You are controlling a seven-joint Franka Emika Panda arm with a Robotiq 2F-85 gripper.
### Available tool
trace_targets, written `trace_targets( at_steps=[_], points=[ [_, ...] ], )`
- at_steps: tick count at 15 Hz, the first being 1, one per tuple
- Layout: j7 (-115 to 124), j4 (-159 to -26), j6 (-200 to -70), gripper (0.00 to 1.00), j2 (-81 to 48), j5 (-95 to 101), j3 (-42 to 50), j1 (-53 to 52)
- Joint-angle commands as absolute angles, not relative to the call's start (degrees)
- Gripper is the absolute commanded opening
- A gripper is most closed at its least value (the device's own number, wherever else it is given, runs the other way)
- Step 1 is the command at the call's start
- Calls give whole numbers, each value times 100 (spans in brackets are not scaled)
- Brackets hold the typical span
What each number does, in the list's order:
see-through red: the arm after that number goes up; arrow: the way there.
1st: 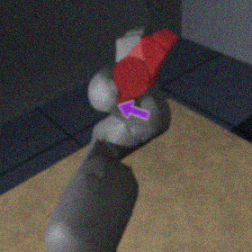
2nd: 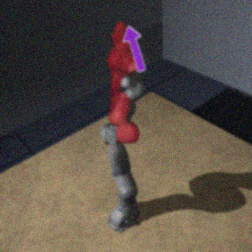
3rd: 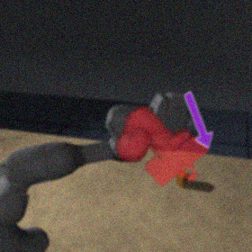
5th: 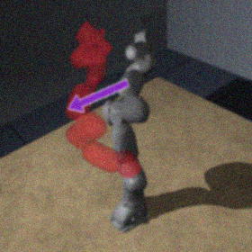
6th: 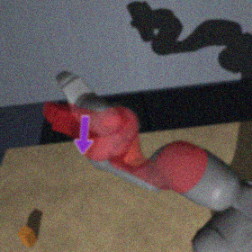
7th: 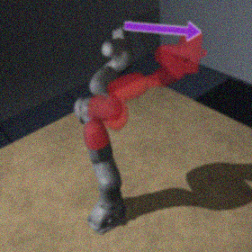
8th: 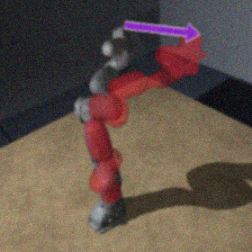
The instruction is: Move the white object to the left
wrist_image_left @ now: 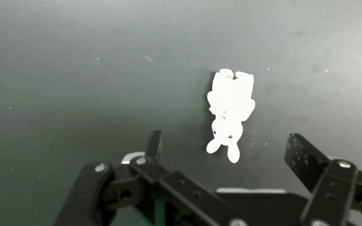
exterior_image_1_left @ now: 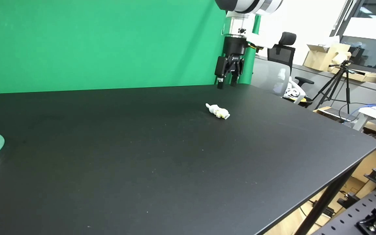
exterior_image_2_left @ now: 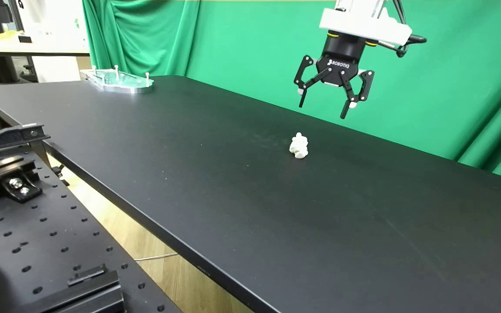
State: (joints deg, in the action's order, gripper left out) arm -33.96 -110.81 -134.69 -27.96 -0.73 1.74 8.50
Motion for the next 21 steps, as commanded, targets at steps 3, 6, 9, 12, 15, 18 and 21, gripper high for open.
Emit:
trace_targets(
  at_steps=[3,6,9,12,15,18,21],
  points=[
    [-3085,-11232,-14084,100,-3027,199,107,860],
    [-2977,-11288,-14322,100,-3166,203,71,851],
    [-2833,-11329,-14468,100,-3267,245,27,834],
    [-2687,-11329,-14491,100,-3356,250,-13,825],
    [-2538,-11315,-14430,75,-3426,250,-8,806],
    [-2420,-11337,-14395,60,-3454,220,-14,818],
    [-2352,-11373,-14386,37,-3448,185,-38,835]
  ],
)
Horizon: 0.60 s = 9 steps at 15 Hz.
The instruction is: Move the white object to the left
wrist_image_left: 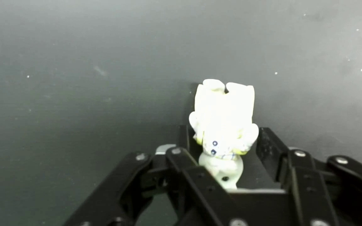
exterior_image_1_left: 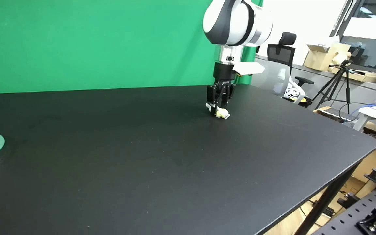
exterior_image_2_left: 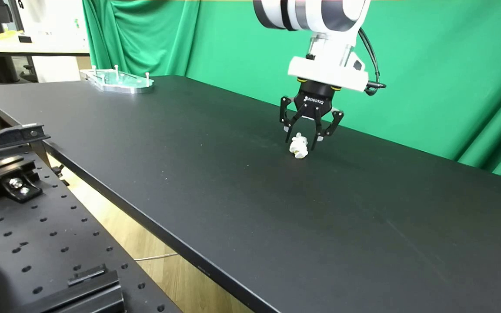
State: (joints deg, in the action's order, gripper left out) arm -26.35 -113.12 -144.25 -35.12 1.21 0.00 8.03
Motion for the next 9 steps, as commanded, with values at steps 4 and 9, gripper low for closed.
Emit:
trace_targets(
  at_steps=[4,9],
  points=[
    [-2222,-11414,-14327,11,-3361,140,-53,827],
    [-2003,-11347,-14347,8,-3226,372,67,641]
  ],
)
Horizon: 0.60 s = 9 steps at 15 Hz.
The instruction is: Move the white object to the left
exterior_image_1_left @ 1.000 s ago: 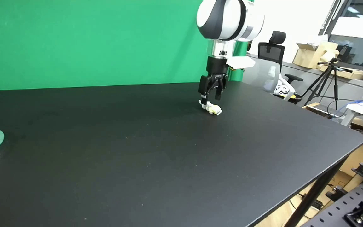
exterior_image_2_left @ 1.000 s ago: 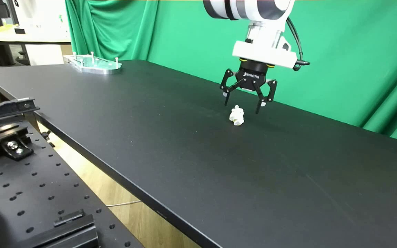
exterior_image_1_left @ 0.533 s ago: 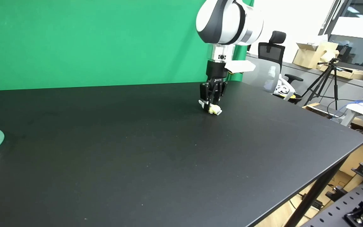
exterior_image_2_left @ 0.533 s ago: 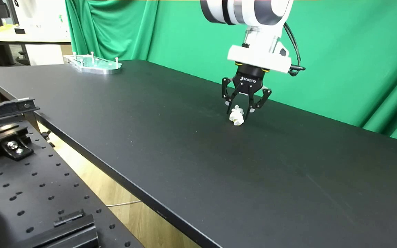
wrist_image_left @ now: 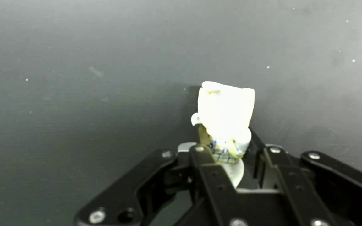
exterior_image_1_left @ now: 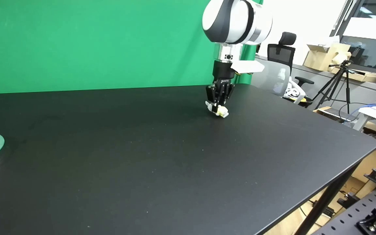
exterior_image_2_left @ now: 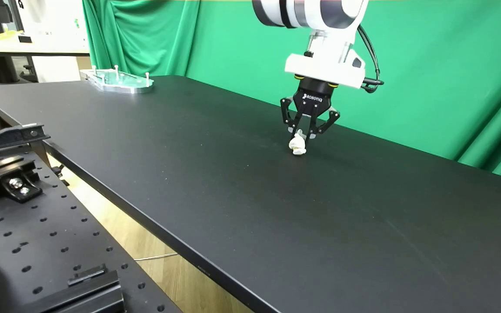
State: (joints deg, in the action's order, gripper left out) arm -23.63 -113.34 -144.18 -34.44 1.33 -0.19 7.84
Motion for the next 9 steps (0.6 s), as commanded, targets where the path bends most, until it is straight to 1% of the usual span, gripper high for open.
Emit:
trace_targets(
  at_steps=[1,5,9],
  points=[
    [-1950,-11310,-14334,8,-3186,465,101,567],
    [-1800,-11120,-14194,8,-3078,588,3,361],
    [-1870,-10854,-13994,8,-3163,177,-368,329]
  ],
)
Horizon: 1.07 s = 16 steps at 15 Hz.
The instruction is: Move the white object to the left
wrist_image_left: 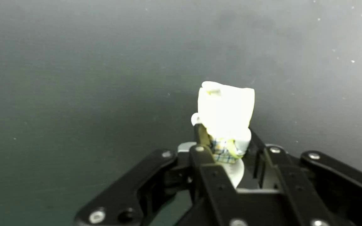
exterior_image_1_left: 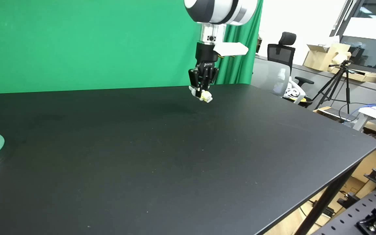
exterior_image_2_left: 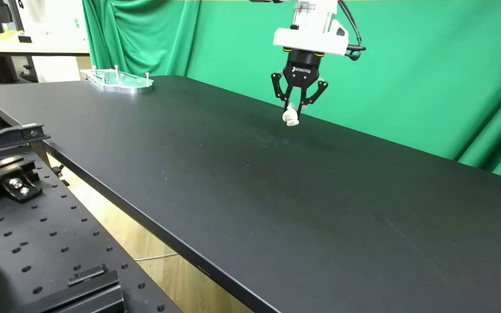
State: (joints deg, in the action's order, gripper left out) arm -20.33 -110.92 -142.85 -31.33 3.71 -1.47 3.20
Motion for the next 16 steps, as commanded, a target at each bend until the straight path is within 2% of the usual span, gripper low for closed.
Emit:
trace_targets(
  at_steps=[1,6,14,15,16],
  points=[
    [-1884,-10773,-13884,8,-3218,46,-470,325],
    [-1852,-10503,-13447,8,-3496,-348,-754,176],
    [-1699,-10121,-13487,8,-4146,-176,-630,-66],
    [-1691,-10080,-13480,55,-4176,-163,-625,-78],
    [-1678,-10044,-13442,56,-4171,-144,-616,-88]
  ],
)
